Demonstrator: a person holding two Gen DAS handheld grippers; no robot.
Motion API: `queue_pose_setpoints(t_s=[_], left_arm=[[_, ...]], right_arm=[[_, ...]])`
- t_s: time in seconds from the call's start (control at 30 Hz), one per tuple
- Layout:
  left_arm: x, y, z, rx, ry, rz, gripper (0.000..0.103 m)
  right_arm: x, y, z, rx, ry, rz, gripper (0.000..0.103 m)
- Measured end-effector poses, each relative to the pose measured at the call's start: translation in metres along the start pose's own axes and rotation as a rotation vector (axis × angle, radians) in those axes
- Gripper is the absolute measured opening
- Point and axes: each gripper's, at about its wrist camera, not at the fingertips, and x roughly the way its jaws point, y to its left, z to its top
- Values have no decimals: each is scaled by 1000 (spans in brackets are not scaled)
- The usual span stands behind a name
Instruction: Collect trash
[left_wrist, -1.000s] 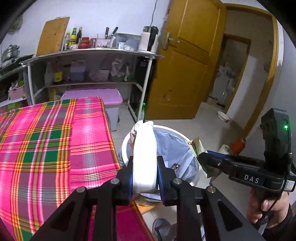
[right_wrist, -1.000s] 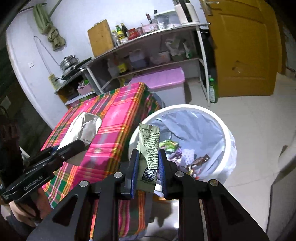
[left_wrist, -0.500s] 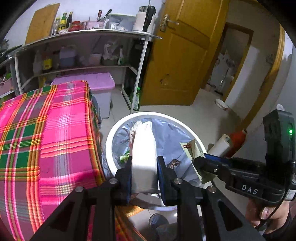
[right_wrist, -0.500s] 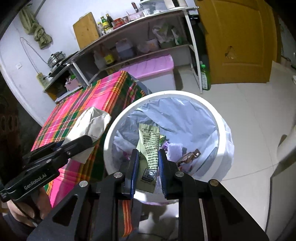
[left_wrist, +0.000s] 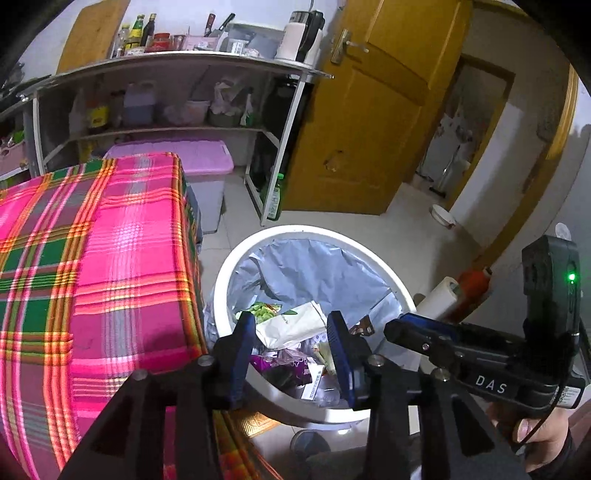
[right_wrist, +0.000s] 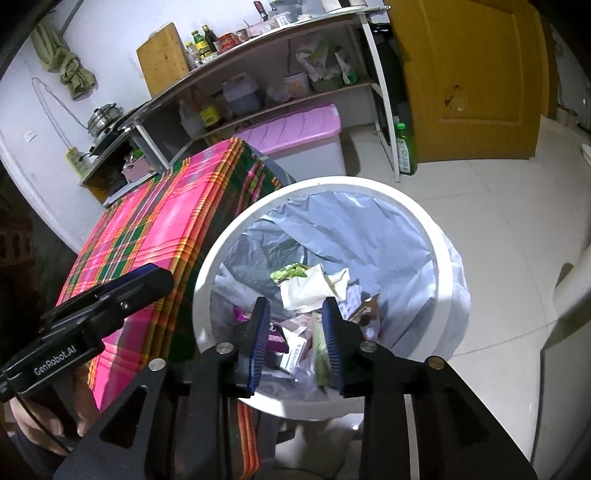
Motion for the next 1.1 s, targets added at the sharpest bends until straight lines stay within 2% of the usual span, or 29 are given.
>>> queue_pose_setpoints(t_s=[0.57,0.73,0.9,1.1], left_arm=[[-94,-11,-33,35,-122,86,41],[-122,-7,-51,27,-146,127,41],[-146,-2,-72,9,-183,211,41],[-171,2,-91,-14,-216,253,41]], right_arm=[[-76,66,-32,-143,-133,11,36],[-87,86,-49,-192,-156,28,36],[-96,96,-64,-224,-166,44,37],[-110,104,-85,-264,-190,33,37]])
